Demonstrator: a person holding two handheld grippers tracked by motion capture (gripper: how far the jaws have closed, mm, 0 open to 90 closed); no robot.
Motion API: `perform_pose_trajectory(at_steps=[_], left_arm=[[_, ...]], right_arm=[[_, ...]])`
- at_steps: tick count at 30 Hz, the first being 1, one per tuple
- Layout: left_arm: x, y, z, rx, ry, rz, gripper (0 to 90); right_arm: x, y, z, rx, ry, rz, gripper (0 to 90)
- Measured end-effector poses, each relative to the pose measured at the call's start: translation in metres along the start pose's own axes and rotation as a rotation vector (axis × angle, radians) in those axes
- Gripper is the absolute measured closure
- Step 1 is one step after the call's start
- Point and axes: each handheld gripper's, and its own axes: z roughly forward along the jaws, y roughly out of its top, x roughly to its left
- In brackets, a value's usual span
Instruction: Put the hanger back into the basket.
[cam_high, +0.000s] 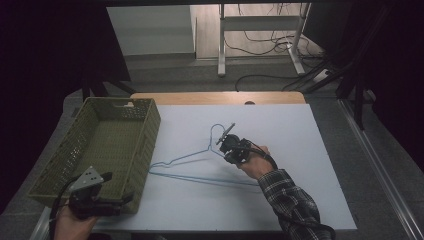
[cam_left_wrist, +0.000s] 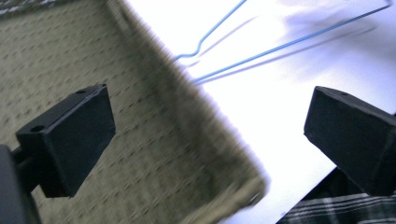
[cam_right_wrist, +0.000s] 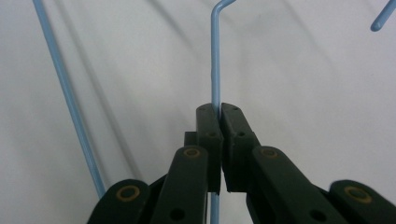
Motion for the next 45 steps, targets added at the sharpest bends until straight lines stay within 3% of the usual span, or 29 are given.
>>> perform_pose_trajectory(at_steps=[3, 7, 17, 20, 35, 45], left_arm=[[-0.006, 0.015, 0.004, -0.024, -0.065, 0.008, 2.2], [-0.015, 0.039, 0.020, 0.005, -0.105, 0.059, 2.4], [-0.024, 0.095, 0.073, 0.063, -0.149, 0.147, 7.3], [-0.027, 0.104, 0.085, 0.069, -0.160, 0.160, 7.8], [-0.032, 0.119, 0.110, 0.090, -0.175, 0.174, 8.7], [-0.034, 0.123, 0.128, 0.139, -0.135, 0.200, 13.1]], right_arm=[[0.002, -0.001, -0.004, -0.010, -0.004, -0.003, 87.4], [0.003, -0.001, -0.010, -0.031, -0.006, -0.005, 87.4], [0.006, -0.001, -0.018, -0.059, -0.015, -0.018, 87.3], [0.007, -0.002, -0.020, -0.067, -0.016, -0.017, 87.3], [0.012, -0.002, -0.031, -0.098, -0.024, -0.027, 87.3], [0.015, -0.002, -0.037, -0.119, -0.030, -0.037, 87.3]])
